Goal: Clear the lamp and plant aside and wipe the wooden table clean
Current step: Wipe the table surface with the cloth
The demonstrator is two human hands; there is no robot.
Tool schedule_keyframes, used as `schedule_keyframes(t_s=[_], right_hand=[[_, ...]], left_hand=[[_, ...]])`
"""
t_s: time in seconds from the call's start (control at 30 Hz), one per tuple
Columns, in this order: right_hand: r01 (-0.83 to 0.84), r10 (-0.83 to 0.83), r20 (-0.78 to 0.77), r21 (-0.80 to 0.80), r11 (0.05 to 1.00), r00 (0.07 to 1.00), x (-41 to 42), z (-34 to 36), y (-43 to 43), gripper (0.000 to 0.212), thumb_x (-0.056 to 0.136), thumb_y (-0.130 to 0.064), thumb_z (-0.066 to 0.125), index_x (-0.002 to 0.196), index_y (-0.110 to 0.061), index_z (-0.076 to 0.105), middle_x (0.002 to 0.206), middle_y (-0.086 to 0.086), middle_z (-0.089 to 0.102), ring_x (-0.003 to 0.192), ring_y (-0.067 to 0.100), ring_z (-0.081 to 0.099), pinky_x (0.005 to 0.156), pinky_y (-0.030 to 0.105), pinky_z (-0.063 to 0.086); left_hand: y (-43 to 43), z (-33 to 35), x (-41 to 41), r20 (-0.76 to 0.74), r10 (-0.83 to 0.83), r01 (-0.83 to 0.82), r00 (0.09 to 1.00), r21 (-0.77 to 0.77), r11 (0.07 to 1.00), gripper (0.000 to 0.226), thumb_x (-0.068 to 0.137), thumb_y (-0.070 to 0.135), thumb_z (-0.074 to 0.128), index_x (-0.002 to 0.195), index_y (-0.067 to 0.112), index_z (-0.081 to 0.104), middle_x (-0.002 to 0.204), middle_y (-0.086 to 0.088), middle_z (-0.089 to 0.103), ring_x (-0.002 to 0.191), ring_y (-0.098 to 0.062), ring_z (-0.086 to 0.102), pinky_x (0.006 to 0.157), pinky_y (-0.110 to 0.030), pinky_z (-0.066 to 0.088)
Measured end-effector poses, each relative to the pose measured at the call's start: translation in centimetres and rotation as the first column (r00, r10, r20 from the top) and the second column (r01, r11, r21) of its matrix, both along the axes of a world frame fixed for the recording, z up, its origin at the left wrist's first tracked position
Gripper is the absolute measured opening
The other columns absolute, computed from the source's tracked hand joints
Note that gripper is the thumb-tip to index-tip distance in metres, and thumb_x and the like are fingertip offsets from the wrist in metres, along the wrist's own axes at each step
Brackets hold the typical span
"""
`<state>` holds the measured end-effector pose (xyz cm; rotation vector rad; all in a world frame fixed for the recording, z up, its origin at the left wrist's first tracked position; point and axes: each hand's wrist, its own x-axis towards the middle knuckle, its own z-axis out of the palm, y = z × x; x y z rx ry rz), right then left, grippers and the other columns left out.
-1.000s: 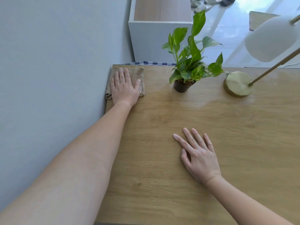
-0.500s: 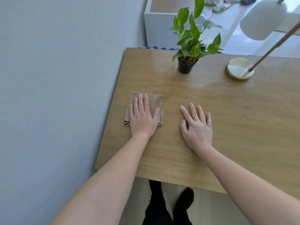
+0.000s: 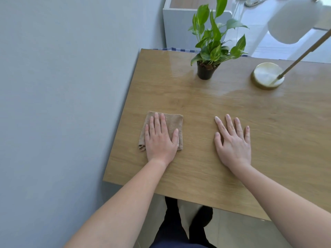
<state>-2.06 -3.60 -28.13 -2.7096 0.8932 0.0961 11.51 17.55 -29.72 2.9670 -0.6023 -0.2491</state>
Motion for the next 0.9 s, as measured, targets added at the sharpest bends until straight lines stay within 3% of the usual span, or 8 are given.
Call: schedule_keyframes(t_s=[0.3,0.67,0.9], right_hand=[[0.007,-0.008,-0.016,-0.026,1.000,1.000,0.4,-0.5,-0.2,0.061,0.108,-0.051,0.027,0.167,-0.052,0.010,0.177,-0.010,0.012,0.166,0.017,0.000,0.133,0.052,0.001],[0.027,-0.027,-0.002,-0.076,0.997,1.000,0.8,-1.2,-0.7,0.066,0.104,-0.041,0.041,0.166,-0.050,0.020,0.176,-0.010,0.021,0.165,0.018,0.010,0.132,0.055,0.012],[0.032,-0.029,0.025,-0.110,0.993,0.999,1.0,-1.6,-0.8,0.068,0.101,-0.037,0.047,0.165,-0.047,0.027,0.174,-0.009,0.026,0.164,0.020,0.016,0.131,0.056,0.016]], left_hand=[[-7.9,0.5,9.2,0.001,0.015,-0.015,1.000,0.001,1.000,0.086,0.107,0.067,0.013,0.172,0.011,0.005,0.180,-0.011,0.007,0.167,-0.027,0.003,0.135,-0.048,0.005],[-17.4,0.6,22.1,-0.004,-0.090,0.090,0.996,-0.029,0.996,0.085,0.106,0.067,0.014,0.172,0.015,0.003,0.181,-0.008,0.002,0.167,-0.025,-0.001,0.135,-0.046,-0.001],[-21.7,0.6,27.3,0.004,-0.091,0.091,0.996,-0.037,0.995,0.086,0.107,0.067,0.021,0.172,0.014,0.009,0.180,-0.009,0.014,0.167,-0.027,0.005,0.135,-0.048,0.001]])
